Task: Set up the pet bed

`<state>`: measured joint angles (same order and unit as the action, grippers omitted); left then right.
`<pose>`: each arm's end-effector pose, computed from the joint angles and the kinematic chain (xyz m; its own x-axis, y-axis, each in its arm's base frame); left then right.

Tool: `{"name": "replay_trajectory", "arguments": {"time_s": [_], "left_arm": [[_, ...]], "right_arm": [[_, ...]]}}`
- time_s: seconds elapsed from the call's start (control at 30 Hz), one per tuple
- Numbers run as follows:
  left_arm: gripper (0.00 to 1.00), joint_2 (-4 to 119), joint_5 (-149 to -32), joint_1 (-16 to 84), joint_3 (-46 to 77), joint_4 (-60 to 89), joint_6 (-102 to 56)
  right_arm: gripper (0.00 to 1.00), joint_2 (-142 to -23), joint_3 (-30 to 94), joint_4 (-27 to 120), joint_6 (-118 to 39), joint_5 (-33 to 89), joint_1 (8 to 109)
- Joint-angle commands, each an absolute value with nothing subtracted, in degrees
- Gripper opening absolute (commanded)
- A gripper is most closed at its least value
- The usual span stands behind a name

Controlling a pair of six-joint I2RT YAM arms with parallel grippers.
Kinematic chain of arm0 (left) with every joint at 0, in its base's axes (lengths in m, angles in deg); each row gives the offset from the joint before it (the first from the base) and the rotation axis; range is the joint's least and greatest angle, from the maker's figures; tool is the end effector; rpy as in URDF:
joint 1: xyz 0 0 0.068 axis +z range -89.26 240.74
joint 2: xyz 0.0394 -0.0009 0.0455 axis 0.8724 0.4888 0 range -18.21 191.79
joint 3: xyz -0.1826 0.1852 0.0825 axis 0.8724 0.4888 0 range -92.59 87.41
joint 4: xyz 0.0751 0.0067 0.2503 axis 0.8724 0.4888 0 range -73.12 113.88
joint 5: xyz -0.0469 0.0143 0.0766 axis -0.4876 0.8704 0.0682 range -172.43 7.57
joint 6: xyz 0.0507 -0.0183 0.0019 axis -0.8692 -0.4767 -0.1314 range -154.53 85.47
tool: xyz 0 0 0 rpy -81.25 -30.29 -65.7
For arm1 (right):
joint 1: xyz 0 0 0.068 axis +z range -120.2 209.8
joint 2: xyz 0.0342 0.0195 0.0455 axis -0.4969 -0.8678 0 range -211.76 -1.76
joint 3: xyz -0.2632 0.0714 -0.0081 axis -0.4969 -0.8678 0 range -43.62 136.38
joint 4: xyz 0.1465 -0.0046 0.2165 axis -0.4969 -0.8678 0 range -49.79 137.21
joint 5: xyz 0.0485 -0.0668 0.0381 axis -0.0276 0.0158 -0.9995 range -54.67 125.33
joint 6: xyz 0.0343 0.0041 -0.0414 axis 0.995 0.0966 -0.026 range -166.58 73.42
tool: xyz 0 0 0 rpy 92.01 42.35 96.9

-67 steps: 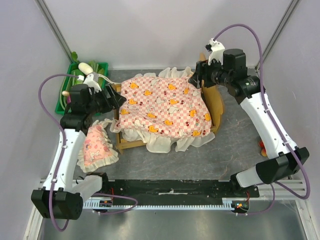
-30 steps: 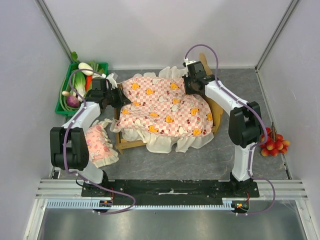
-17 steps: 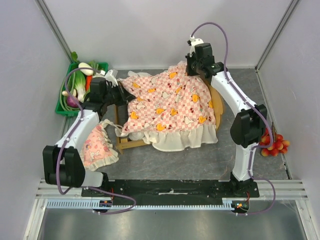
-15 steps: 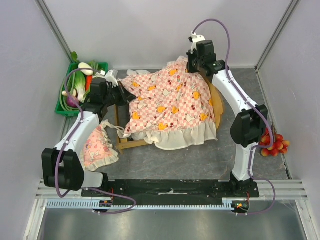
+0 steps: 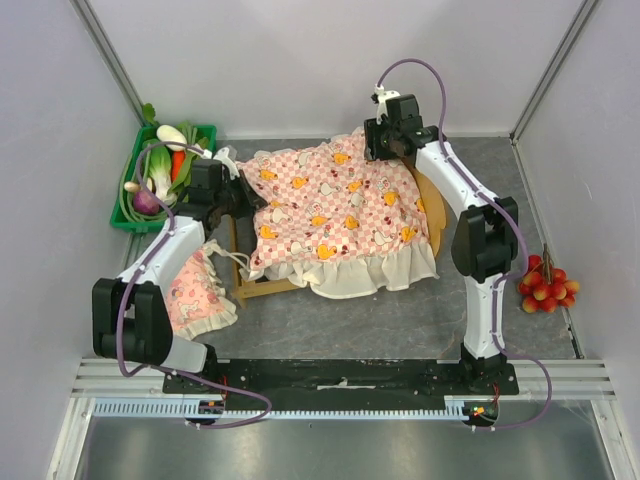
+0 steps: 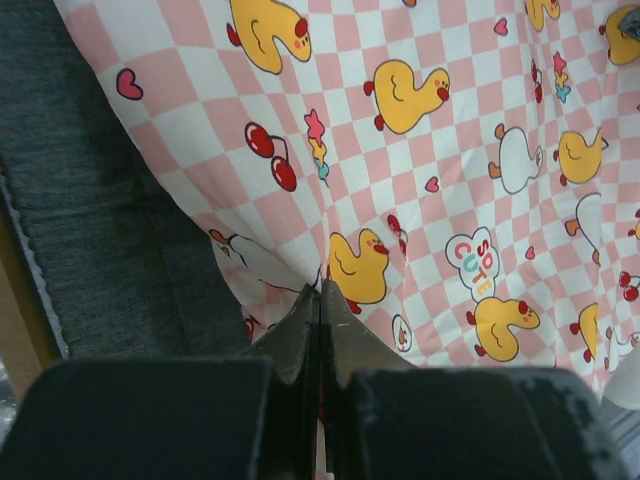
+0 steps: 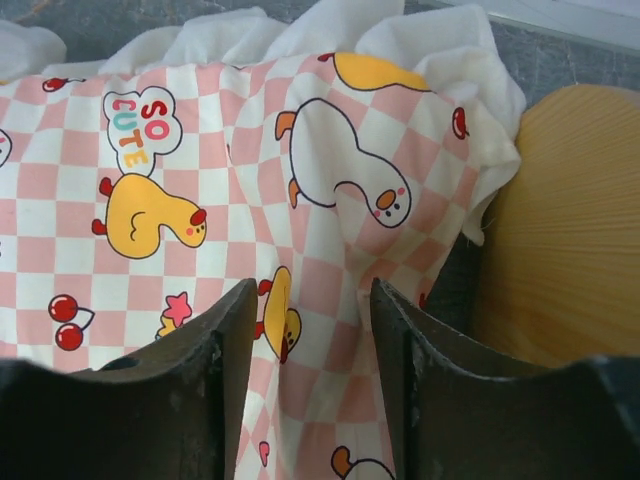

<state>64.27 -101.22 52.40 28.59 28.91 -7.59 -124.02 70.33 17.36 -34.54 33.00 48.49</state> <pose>0.3164 -0.0579 0.2691 -0.6939 -0.3318 -0.6390 0.0917 0.8396 -0.5355 0.4714 0.1611 0.2929 -0.6454 0.0016 -0.7638 -0.2208 0.9569 0.1886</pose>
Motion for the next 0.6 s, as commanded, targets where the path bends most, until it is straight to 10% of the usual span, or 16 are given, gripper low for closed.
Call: {"name": "replay_trajectory", "arguments": {"time_s": [0.0, 0.1, 0.2, 0.3, 0.57], "left_arm": [[0.02, 62.2, -93.8, 52.5, 24.8, 31.4, -11.4], [0.10, 62.5, -90.5, 53.0, 23.9, 34.0, -13.8], [0.54, 62.6, -90.9, 53.3, 23.1, 35.9, -15.5], [0.74, 59.2, -89.9, 53.3, 24.5, 38.0, -15.9], [0.86, 45.8, -87.1, 53.4, 28.5, 45.3, -15.0]], "right_arm": [[0.60, -119.4, 73.4, 16.6, -36.0, 30.6, 48.2], [0.65, -115.8, 73.4, 16.6, -35.9, 27.2, 48.2], [0.66, -111.2, 71.1, 16.6, -35.2, 23.3, 48.5], [0.67, -104.9, 62.9, 19.0, -34.5, 19.6, 50.1], [0.68, -89.8, 40.0, 23.8, -31.5, 31.7, 54.0]]}}
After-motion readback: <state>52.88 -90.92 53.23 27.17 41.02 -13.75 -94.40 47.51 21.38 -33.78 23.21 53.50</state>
